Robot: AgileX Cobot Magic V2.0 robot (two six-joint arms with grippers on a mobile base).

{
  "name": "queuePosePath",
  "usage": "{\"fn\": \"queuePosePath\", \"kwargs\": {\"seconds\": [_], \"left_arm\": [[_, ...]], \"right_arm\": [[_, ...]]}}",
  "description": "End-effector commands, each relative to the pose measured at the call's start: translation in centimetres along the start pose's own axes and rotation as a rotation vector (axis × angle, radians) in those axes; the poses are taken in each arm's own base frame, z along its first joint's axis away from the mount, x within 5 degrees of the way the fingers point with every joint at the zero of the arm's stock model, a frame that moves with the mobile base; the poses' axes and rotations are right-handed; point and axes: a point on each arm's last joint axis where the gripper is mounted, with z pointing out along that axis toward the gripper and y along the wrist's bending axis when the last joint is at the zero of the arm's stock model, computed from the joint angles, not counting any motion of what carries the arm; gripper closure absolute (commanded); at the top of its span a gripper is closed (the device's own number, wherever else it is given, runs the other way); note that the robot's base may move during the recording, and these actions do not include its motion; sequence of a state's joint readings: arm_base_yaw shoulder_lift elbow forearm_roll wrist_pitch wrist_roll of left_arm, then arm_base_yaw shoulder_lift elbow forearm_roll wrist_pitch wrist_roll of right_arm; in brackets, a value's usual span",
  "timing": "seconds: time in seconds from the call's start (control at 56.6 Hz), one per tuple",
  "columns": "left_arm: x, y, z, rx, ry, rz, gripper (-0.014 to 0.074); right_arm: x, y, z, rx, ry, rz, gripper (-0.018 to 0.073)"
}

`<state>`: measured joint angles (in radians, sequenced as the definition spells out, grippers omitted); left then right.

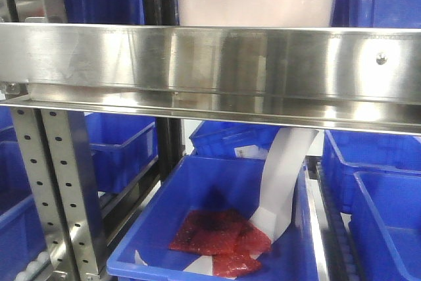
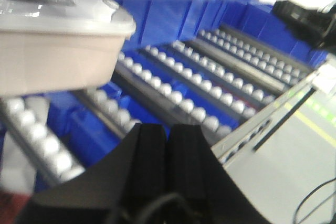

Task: Grab white bin and place on right shelf
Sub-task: 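Open both grippers and release the bin on the shelf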

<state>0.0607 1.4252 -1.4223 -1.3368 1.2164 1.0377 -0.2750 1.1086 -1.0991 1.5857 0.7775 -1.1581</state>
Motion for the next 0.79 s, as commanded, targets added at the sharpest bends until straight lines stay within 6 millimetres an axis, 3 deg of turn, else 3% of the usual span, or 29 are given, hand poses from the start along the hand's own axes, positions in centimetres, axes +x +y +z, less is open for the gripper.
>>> {"fn": "queuePosePath", "kwargs": {"seconds": [0.0,0.212,0.477,0.636,0.777], "left_arm": [[-1.3,-2.0,-1.1,-0.034,-0.024,0.003,0.0717],[0.1,-1.9,-2.0,-0.382,0.16,-0.055,0.0717],[3.5,-3.3,-2.0,-0.726,0.318,-0.011,0.0717],[6.5,-4.7,-2.5,-0.739,0.258,0.036,0.0717],[9.7,-6.2,-4.4,-0.763,0.119,0.089,0.0717]], "right_arm": [[-1.1,2.0,-1.6,0.015,0.016,-0.083,0.0484],[0.1,3.0,-5.0,0.258,0.217,-0.225,0.0484],[3.5,3.8,-9.6,0.485,0.295,-0.192,0.0484],[6.9,4.7,-12.1,0.499,0.283,-0.181,0.0484],[10.2,5.6,-14.5,0.512,0.195,-0.217,0.0484]]}}
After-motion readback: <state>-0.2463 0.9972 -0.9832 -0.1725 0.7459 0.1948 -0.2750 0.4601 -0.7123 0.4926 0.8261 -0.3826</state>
